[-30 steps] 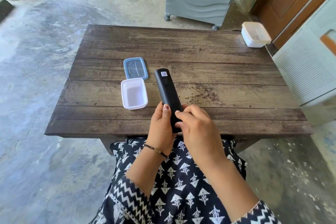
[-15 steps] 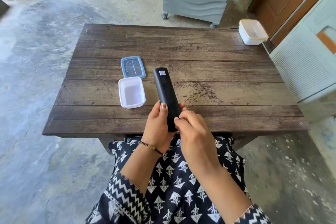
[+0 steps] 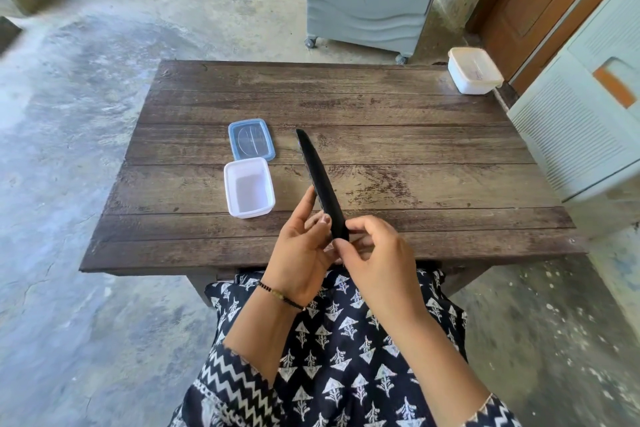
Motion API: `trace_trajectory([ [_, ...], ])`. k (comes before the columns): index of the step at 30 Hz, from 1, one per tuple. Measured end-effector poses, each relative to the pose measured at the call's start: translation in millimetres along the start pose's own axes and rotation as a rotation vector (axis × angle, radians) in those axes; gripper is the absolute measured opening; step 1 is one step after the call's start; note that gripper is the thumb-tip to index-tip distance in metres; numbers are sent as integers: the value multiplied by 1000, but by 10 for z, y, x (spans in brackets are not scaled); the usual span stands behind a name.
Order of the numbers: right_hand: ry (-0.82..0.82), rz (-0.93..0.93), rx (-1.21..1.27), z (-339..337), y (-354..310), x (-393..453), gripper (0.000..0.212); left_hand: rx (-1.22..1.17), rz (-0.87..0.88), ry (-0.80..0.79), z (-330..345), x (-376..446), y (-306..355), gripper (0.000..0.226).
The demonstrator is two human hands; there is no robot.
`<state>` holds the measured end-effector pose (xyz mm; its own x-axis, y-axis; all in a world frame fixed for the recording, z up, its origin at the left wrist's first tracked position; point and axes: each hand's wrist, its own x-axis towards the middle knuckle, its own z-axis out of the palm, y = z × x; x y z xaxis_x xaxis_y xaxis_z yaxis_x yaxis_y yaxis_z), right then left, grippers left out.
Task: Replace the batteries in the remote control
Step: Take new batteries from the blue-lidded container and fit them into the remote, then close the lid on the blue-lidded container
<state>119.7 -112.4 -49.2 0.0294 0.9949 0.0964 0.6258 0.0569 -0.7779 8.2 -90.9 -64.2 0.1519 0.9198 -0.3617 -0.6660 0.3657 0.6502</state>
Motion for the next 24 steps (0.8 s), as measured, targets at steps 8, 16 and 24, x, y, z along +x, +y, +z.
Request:
trace_trajectory([
  [8,-74,225,143,-82,127,222,16,413,149,151,11,182,12,51],
  [16,-124,415,216,-80,316,396,25,926,150,266,94,408,-11,37],
  [24,-102,334,3,-44,402,351,29,1100,115,266,144,371,-77,40],
])
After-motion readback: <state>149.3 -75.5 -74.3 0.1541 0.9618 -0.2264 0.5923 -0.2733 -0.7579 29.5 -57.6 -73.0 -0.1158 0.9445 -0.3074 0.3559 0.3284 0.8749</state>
